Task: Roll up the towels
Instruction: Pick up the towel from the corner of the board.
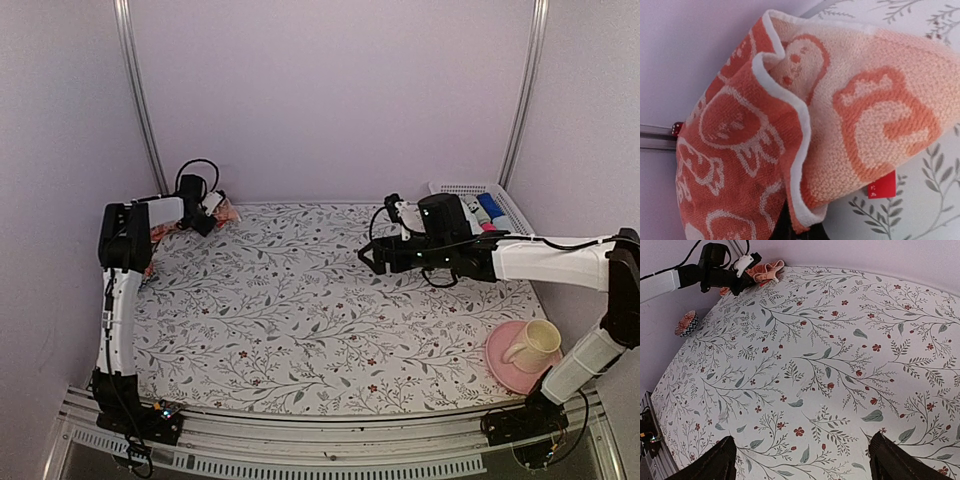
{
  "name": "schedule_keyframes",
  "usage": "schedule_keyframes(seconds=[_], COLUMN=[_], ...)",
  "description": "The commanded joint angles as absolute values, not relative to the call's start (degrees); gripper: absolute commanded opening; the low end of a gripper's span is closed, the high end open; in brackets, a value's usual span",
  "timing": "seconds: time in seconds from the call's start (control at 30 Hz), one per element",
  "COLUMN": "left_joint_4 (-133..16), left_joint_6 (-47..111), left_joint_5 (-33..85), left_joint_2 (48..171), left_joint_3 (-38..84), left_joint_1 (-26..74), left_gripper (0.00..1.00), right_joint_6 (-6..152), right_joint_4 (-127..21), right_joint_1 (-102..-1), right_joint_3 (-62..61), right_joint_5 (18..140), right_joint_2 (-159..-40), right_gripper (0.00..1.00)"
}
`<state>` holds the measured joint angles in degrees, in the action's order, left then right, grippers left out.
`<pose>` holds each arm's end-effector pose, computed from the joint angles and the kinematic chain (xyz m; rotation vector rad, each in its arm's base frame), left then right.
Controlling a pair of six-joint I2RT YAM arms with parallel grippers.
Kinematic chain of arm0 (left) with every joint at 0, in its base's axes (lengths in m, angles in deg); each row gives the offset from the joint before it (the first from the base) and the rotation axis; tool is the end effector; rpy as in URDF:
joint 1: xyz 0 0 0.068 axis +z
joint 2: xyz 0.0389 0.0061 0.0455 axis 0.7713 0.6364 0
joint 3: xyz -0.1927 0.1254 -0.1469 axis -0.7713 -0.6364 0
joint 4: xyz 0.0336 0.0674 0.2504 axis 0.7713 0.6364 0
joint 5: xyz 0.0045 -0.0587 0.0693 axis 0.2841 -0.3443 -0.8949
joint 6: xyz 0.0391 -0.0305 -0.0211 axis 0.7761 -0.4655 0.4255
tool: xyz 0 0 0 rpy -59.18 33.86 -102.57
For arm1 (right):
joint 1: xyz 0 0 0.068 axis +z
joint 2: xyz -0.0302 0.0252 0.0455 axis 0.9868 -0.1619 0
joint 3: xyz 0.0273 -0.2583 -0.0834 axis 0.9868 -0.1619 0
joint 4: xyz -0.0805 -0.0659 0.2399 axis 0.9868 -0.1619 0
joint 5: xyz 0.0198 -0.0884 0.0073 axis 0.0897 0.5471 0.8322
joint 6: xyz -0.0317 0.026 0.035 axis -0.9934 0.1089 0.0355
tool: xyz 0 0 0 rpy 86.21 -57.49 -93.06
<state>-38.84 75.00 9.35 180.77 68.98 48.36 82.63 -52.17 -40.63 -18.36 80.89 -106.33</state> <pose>0.5603 -0.0156 0.1138 0.6318 2.3264 0.4129 0.2629 0.2254 0.2494 -0.5010 2.1198 0.6808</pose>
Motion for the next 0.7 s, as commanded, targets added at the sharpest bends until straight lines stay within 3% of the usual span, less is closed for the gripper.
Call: schedule_keyframes(seconds=[0.0, 0.4, 0.67], left_joint_4=[-36.55, -30.99, -30.07], left_joint_6=[76.15, 80.44, 75.47], left_joint_5=[18.03, 42.29, 51.92], left_joint_2=[171.68, 136.07, 125.26], left_joint_3=[60.16, 28.78, 16.08], left_joint_1=[45.87, 36.48, 32.82], left_gripper=[0.0, 0.0, 0.0], right_joint_6=[81.07, 72.34, 75.36], right_joint_4=[-52.07, -53.62, -49.64], right_joint_1=[-39.97, -36.59, -29.4], right_joint_3=[-16.39, -14.08, -8.73], right_joint_5=[80.37, 74.29, 70.09], right_joint_2=[-107.81, -111.92, -119.15], right_gripper=[0.92, 0.92, 0.87])
